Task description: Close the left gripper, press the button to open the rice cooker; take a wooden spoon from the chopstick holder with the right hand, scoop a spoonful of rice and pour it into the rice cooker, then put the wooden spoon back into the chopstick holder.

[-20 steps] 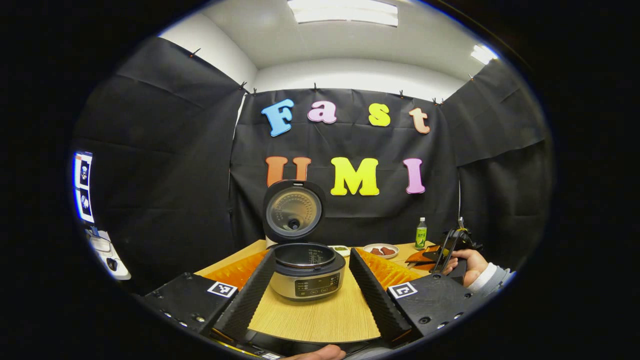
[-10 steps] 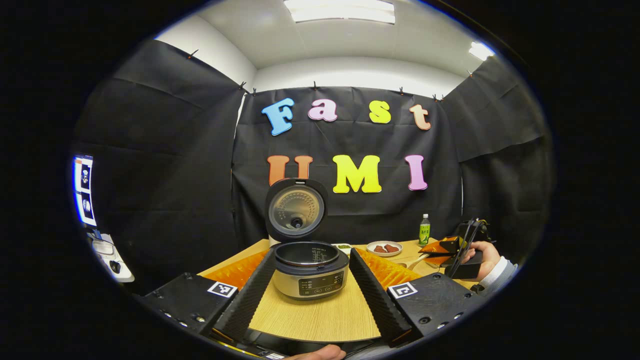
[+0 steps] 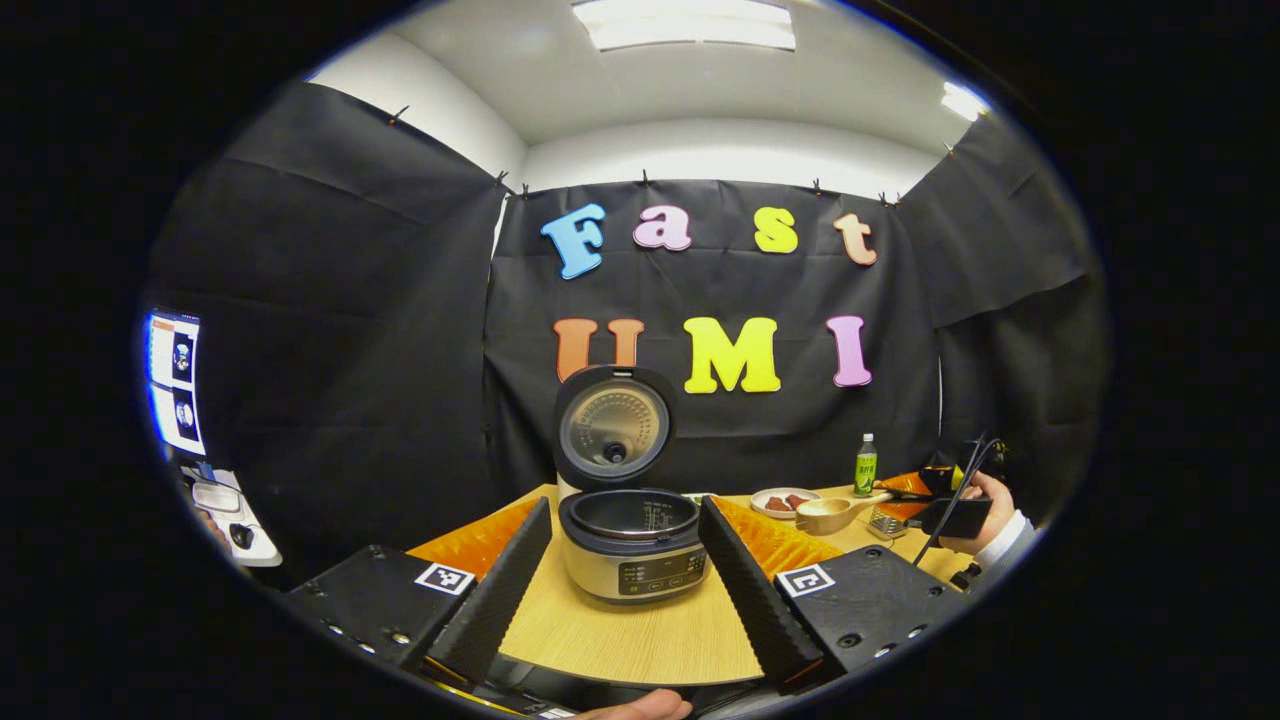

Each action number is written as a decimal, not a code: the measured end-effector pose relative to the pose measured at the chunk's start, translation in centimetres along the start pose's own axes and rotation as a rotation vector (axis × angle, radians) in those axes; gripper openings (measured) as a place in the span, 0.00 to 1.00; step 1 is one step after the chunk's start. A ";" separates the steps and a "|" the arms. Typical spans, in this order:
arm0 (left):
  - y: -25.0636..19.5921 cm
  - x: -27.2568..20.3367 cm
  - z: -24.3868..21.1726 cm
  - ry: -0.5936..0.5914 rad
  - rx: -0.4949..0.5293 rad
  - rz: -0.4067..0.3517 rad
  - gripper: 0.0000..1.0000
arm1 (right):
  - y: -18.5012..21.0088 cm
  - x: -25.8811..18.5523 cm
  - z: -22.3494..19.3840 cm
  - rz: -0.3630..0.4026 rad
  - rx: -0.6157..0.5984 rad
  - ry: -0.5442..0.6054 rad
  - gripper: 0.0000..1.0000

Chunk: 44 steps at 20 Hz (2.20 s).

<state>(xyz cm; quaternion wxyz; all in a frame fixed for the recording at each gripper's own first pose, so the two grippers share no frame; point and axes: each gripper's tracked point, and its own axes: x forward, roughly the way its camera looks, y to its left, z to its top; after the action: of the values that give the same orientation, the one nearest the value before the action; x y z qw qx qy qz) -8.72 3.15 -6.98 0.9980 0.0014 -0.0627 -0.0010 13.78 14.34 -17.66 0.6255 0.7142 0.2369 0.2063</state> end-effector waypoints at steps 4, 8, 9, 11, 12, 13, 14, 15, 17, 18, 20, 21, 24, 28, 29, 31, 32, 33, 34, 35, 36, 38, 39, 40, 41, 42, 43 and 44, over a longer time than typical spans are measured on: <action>-0.3 -0.2 -0.1 0.003 0.005 -0.020 0.94 | 1.5 0.8 -1.7 0.037 -0.002 0.026 0.15; -0.7 -0.7 0.3 -0.004 0.009 -0.043 0.94 | 3.9 2.1 -4.2 0.068 -0.023 0.059 0.15; -0.6 -0.8 0.3 -0.007 0.006 -0.050 0.94 | 4.5 2.6 -4.9 0.073 -0.034 0.066 0.15; -0.3 -1.0 0.3 -0.007 -0.003 -0.053 0.94 | 5.1 3.7 -6.1 0.062 -0.057 0.063 0.15; 0.1 -1.0 0.1 0.003 -0.011 -0.047 0.94 | 5.2 4.5 -6.8 0.045 -0.082 0.066 0.15; 0.2 -1.1 -0.1 0.009 -0.013 -0.050 0.94 | 5.3 5.1 -7.8 0.023 -0.120 0.070 0.14; -0.1 -1.2 -0.2 0.014 -0.012 -0.059 0.94 | 5.5 5.7 -8.2 0.009 -0.144 0.066 0.14; -0.1 -1.2 -0.5 0.027 -0.009 -0.066 0.94 | 6.0 6.4 -8.8 0.000 -0.166 0.062 0.15; 0.2 -1.4 -0.9 0.039 0.007 -0.059 0.94 | 6.6 8.0 -10.2 -0.013 -0.205 0.063 0.14; 0.4 -1.5 -0.9 0.039 0.014 -0.056 0.95 | 6.7 8.8 -10.9 -0.023 -0.224 0.062 0.14; 0.3 -1.7 -0.4 0.035 0.014 -0.063 0.94 | 6.7 10.5 -12.3 -0.052 -0.272 0.063 0.14; 0.3 -2.0 -0.4 0.031 0.009 -0.064 0.94 | 6.7 11.4 -12.9 -0.068 -0.299 0.063 0.12; 0.3 -2.0 -0.1 0.022 -0.005 -0.069 0.94 | 6.8 13.7 -14.7 -0.116 -0.410 0.049 0.15; 0.9 -2.0 -0.4 0.029 -0.002 -0.065 0.94 | 8.2 16.3 -17.0 -0.145 -0.553 0.031 0.15; 1.2 -1.9 -0.7 0.033 -0.003 -0.058 0.94 | 8.7 16.8 -17.5 -0.148 -0.576 0.027 0.15; 2.2 -1.8 -0.8 0.043 -0.019 -0.038 0.94 | 9.6 17.5 -18.7 -0.150 -0.660 0.027 0.15; 2.6 -1.7 -0.8 0.045 -0.028 -0.033 0.94 | 10.1 17.6 -19.5 -0.150 -0.711 0.032 0.15; 2.9 -1.9 -0.8 0.044 -0.035 -0.028 0.94 | 10.6 18.0 -20.1 -0.145 -0.762 0.037 0.15; 3.1 -2.0 -0.7 0.044 -0.042 -0.023 0.94 | 11.0 18.1 -21.1 -0.141 -0.814 0.049 0.15; 3.4 -2.0 -0.7 0.042 -0.048 -0.018 0.94 | 11.5 18.4 -21.8 -0.136 -0.868 0.057 0.15; 3.5 -2.0 -0.7 0.041 -0.052 -0.017 0.95 | 11.8 18.6 -22.5 -0.128 -0.923 0.059 0.15; 3.2 -1.8 -1.0 0.048 -0.053 -0.019 0.94 | 12.0 19.2 -23.4 -0.128 -1.047 0.060 0.15; 3.2 -1.7 -1.1 0.049 -0.048 -0.019 0.94 | 11.9 19.4 -23.7 -0.133 -1.101 0.053 0.15; 3.0 -1.7 -1.1 0.049 -0.041 -0.019 0.95 | 11.7 19.6 -24.2 -0.134 -1.145 0.053 0.15; 2.8 -1.7 -1.2 0.048 -0.034 -0.021 0.95 | 11.5 19.9 -24.7 -0.132 -1.184 0.056 0.15; 2.8 -1.8 -1.1 0.048 -0.029 -0.023 0.95 | 11.2 20.0 -25.0 -0.133 -1.211 0.057 0.12; 2.9 -1.8 -1.2 0.047 -0.026 -0.024 0.95 | 10.9 20.2 -25.3 -0.136 -1.232 0.057 0.15; 2.9 -1.9 -1.1 0.045 -0.027 -0.024 0.95 | 10.5 20.3 -25.5 -0.144 -1.254 0.060 0.15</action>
<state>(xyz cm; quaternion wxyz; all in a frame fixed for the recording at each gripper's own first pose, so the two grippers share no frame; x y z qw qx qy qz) -10.46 6.05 -8.25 0.9990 -0.0113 -0.0404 -0.0136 15.82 45.60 -3.94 0.9306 0.1882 0.1358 0.2832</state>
